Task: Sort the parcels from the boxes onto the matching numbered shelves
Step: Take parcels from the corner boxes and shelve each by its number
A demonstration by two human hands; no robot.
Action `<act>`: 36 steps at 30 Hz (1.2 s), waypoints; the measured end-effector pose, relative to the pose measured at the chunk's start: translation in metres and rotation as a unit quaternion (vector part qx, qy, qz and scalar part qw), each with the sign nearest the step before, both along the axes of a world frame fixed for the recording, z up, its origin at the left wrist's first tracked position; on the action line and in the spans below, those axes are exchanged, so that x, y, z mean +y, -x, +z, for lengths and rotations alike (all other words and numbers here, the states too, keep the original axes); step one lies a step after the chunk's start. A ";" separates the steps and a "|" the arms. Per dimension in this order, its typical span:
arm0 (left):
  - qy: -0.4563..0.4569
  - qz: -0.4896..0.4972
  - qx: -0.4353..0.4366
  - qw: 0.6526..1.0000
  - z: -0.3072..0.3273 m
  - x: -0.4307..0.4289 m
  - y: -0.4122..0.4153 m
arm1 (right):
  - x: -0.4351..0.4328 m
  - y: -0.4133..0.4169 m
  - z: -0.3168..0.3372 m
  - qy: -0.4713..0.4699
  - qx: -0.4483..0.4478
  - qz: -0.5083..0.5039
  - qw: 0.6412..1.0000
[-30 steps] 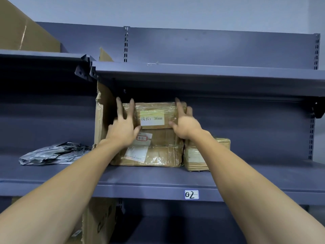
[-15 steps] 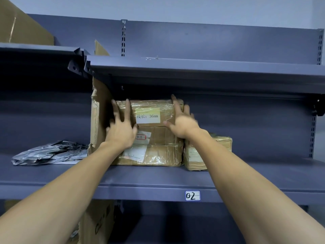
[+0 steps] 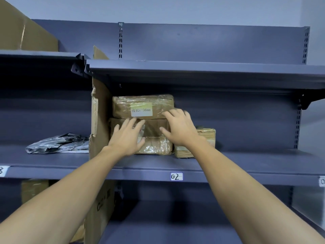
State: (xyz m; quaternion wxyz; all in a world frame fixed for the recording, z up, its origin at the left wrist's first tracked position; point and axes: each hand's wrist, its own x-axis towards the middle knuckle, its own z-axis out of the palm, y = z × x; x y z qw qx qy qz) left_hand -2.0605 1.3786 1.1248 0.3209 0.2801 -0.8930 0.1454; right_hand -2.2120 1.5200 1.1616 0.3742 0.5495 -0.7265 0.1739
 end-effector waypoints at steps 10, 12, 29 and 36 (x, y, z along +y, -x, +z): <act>-0.014 -0.027 -0.102 0.994 -0.033 0.063 -0.022 | 0.052 -0.011 -0.051 -0.062 -0.028 0.044 0.997; -0.013 -0.039 -0.107 0.993 -0.036 0.077 -0.029 | 0.066 -0.015 -0.059 -0.085 -0.047 0.036 0.995; -0.054 -0.211 -0.200 0.955 -0.139 0.212 -0.062 | 0.271 -0.089 -0.158 -0.213 -0.207 -0.175 0.939; -0.052 -0.290 -0.216 0.931 -0.167 0.286 -0.034 | 0.363 -0.085 -0.191 -0.213 -0.242 -0.252 0.913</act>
